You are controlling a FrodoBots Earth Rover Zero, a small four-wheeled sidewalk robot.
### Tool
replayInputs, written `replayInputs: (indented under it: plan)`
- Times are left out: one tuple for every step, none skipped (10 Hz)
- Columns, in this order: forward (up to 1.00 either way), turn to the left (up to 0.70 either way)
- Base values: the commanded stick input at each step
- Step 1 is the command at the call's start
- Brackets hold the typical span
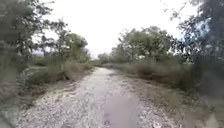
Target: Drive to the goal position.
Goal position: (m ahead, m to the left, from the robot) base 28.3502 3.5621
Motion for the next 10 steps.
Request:
replayInputs:
  plan:
    - [0.50,0.00]
    - [0.50,0.00]
    - [0.50,0.00]
    - [0.50,0.00]
    - [0.50,0.00]
    - [0.50,0.00]
    - [0.50,0.00]
    - [0.50,0.00]
    - [0.50,0.00]
    - [0.50,0.00]
